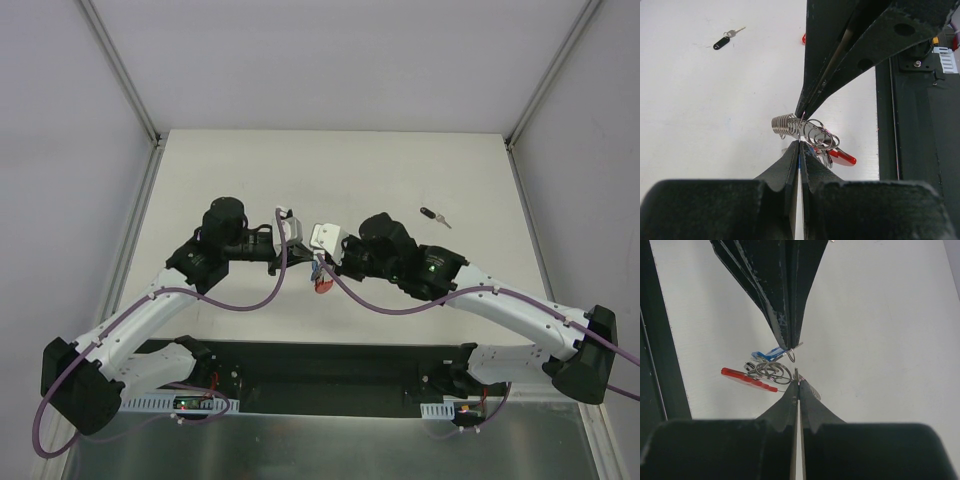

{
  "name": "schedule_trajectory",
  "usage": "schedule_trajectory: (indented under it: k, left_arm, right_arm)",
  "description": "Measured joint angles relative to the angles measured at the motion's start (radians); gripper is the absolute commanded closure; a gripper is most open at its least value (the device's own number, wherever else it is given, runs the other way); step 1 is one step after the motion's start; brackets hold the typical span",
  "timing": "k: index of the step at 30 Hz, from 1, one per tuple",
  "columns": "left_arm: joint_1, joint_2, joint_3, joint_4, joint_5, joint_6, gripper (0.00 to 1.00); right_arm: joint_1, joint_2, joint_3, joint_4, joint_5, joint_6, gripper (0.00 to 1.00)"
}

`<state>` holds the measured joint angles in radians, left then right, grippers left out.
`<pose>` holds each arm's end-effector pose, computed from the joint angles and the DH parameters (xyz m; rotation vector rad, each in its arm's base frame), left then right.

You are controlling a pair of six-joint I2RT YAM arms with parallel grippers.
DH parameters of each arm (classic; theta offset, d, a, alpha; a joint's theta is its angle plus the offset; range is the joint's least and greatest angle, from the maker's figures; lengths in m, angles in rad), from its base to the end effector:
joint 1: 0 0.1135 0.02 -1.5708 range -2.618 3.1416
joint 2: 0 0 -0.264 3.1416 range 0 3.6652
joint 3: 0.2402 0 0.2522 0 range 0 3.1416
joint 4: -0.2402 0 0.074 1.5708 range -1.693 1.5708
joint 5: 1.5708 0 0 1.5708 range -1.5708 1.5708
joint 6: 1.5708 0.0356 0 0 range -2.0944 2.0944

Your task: Put the keys on the keyring

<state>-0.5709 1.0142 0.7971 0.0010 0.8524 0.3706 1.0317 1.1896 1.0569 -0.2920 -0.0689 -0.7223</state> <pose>0.1772 -0.1457 0.3226 1.3164 1.2261 -0.8993 0.1377 0.2350 0.3405 -1.5691 1.2472 0.2675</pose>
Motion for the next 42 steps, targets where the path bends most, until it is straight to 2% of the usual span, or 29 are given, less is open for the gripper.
schedule_trajectory:
  k: [31,36,42]
  left_arm:
    - [-0.013,-0.015,-0.011,0.000,-0.029,0.016,1.00]
    - [-0.013,-0.034,-0.024,-0.022,-0.080,0.005,1.00]
    - [-0.013,-0.143,-0.119,-0.127,-0.193,-0.078,1.00]
  right_arm:
    - [-0.019,0.014,0.028,-0.023,-0.051,0.005,0.99]
    - [-0.043,0.013,0.027,-0.034,-0.039,0.022,0.99]
    - [-0.092,-0.045,-0.017,-0.035,0.053,0.073,0.99]
